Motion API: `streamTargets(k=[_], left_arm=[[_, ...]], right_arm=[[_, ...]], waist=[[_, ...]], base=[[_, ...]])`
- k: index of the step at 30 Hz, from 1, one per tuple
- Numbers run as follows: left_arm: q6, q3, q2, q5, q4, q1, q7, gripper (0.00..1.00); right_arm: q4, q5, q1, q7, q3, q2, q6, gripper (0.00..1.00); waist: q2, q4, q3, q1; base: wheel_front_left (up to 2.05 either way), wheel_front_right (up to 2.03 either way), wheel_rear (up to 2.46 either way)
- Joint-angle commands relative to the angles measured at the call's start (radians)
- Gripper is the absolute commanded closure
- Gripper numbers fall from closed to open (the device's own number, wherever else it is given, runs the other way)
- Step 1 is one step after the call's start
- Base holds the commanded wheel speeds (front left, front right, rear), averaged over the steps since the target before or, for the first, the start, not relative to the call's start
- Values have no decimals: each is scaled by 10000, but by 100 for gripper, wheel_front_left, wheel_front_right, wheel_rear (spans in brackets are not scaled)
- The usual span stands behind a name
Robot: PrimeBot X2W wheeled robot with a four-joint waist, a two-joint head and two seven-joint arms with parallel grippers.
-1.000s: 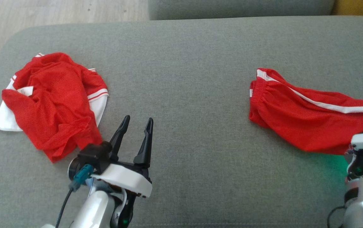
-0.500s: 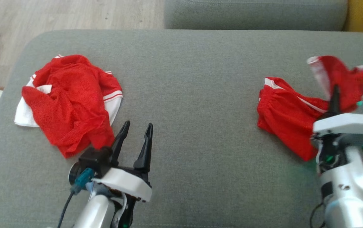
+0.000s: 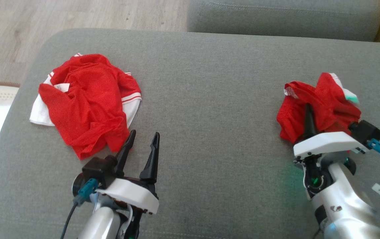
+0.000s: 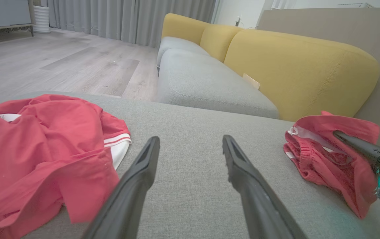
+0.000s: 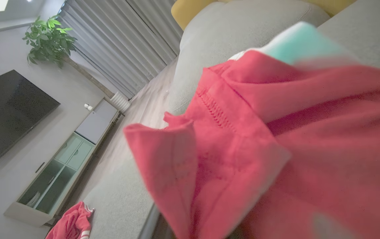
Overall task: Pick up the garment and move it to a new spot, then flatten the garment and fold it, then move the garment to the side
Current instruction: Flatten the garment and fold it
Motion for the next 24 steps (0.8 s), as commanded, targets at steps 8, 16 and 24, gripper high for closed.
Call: streamTargets(k=[8, 16, 24], left_arm=[[34, 314, 47, -45, -314, -282, -122, 0], [72, 239, 47, -143, -312, -339, -122, 0], [137, 205, 47, -231, -287, -353, -122, 0]], right_arm=[[181, -29, -794, -250, 1240, 66, -6, 53], [389, 8, -1113, -344, 2514, 66, -6, 0], [702, 80, -1097, 337, 4090, 66, -6, 0]], waist=[[0, 89, 143, 0], [0, 98, 239, 0], [0, 30, 180, 0]], base=[[0, 0, 0], [0, 0, 0], [0, 0, 0]])
